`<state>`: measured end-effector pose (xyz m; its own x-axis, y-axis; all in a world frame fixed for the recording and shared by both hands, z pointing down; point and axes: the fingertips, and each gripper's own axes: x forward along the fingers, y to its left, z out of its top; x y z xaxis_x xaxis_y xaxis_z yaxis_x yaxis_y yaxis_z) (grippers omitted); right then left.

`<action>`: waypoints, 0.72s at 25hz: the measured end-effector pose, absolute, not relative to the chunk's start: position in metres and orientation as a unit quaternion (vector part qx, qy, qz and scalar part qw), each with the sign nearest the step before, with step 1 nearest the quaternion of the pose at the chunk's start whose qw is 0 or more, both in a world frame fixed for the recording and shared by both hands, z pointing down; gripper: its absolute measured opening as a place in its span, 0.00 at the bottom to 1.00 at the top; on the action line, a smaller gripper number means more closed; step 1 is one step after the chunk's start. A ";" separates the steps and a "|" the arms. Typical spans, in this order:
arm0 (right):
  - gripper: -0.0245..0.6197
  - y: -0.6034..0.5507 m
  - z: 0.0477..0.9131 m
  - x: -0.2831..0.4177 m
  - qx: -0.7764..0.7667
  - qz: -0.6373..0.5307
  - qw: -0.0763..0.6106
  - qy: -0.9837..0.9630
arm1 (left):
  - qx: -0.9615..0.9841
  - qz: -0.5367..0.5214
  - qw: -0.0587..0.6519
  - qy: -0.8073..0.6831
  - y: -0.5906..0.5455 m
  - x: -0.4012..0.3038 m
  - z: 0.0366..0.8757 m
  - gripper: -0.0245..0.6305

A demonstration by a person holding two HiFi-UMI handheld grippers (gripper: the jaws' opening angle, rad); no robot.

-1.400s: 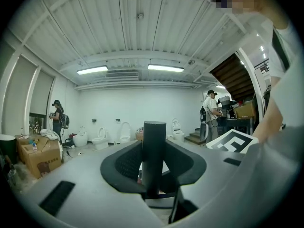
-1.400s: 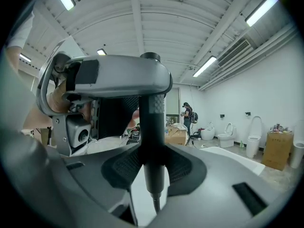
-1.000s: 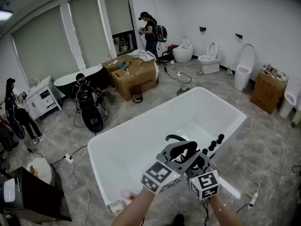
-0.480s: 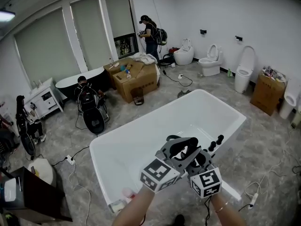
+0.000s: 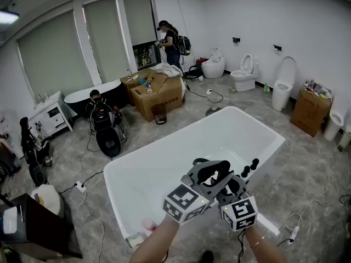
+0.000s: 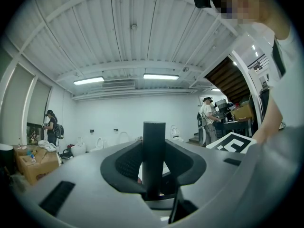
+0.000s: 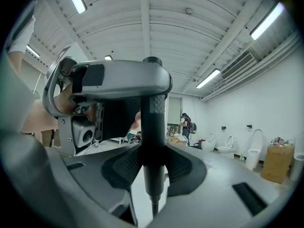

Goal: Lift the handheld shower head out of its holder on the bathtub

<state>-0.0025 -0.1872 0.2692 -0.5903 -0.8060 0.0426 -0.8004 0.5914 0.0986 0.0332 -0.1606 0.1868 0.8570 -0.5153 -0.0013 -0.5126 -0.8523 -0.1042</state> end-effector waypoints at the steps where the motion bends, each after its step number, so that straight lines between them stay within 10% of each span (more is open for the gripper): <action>1: 0.25 -0.186 0.269 -0.003 0.452 -0.034 0.041 -0.891 | -0.962 -0.014 0.051 0.266 -0.160 0.033 0.187 0.28; 18: 0.25 -0.186 0.271 -0.008 0.452 -0.040 0.044 -0.890 | -0.962 -0.021 0.051 0.268 -0.158 0.027 0.191 0.28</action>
<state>-0.0077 -0.1857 0.2709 -0.5878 -0.8079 0.0422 -0.8010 0.5885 0.1100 0.0266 -0.1583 0.1914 0.8556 -0.5175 0.0137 -0.5131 -0.8512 -0.1100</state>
